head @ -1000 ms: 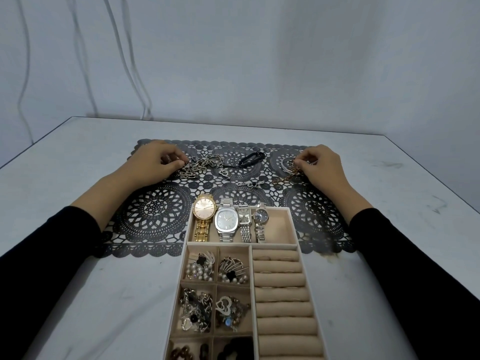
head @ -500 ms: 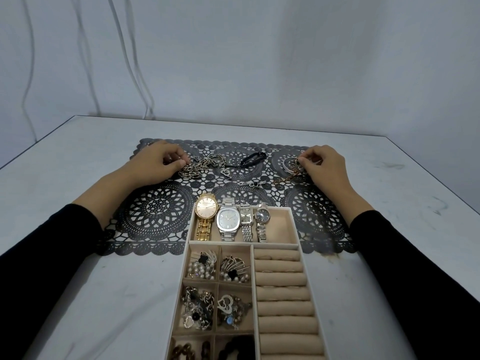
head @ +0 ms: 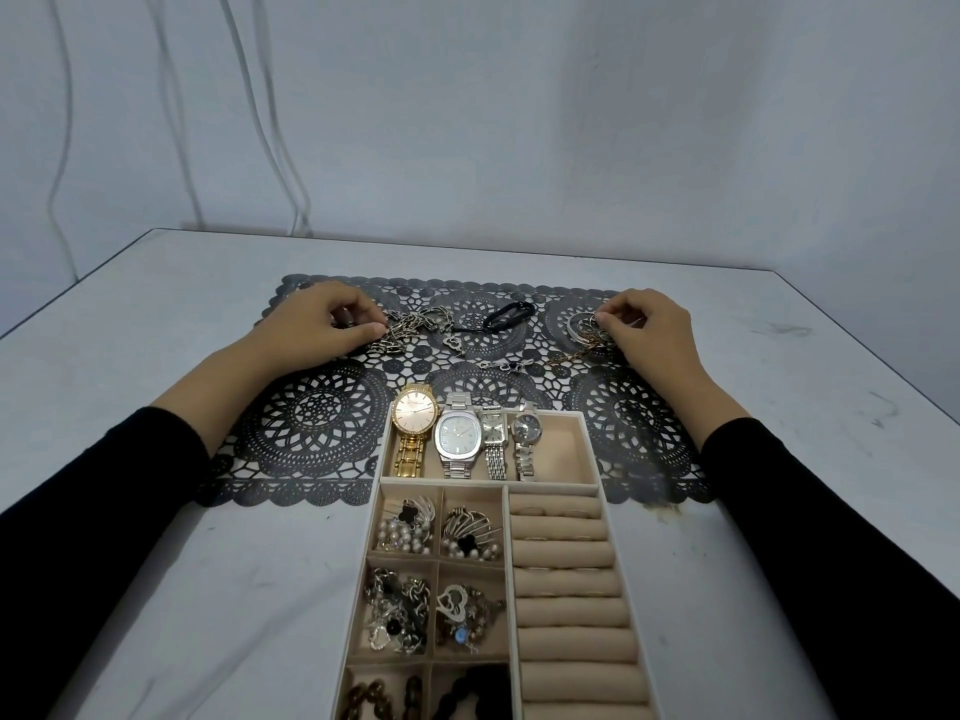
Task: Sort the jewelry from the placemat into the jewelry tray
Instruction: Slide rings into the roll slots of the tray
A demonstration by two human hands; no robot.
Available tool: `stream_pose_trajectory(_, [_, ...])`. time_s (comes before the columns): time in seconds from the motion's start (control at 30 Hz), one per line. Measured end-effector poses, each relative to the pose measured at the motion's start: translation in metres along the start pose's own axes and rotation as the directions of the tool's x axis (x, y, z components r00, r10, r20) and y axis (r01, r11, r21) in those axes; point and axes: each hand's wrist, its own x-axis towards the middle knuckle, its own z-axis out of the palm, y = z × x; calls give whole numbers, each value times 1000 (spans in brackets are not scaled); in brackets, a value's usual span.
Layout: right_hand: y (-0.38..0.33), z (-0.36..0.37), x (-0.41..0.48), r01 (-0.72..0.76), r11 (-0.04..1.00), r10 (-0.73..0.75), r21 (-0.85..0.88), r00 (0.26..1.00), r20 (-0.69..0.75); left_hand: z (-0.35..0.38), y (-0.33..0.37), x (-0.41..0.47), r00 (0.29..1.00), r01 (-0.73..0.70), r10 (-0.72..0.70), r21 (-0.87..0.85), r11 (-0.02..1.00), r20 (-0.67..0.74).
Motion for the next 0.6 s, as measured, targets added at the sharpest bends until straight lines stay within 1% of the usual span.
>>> stream_pose_trajectory(0.3, [-4, -2, -2, -14, 998, 15, 54, 1000, -6, -1, -2, -1, 996, 29, -39, -127, 991, -79])
stream_pose_trajectory(0.37, [-6, -2, -3, -24, 997, 25, 73, 1000, -7, -1, 0, -3, 992, 48, -66, -167, 985, -105])
stream_pose_trajectory(0.5, [-13, -8, -7, -102, 980, 106, 170, 994, -16, -3, 8, -10, 973, 75, -128, -263, 962, -193])
stream_pose_trajectory(0.6, [-20, -14, -16, -104, 968, 113, 229, 993, -26, -4, 17, -16, 957, 66, -158, -344, 937, -245])
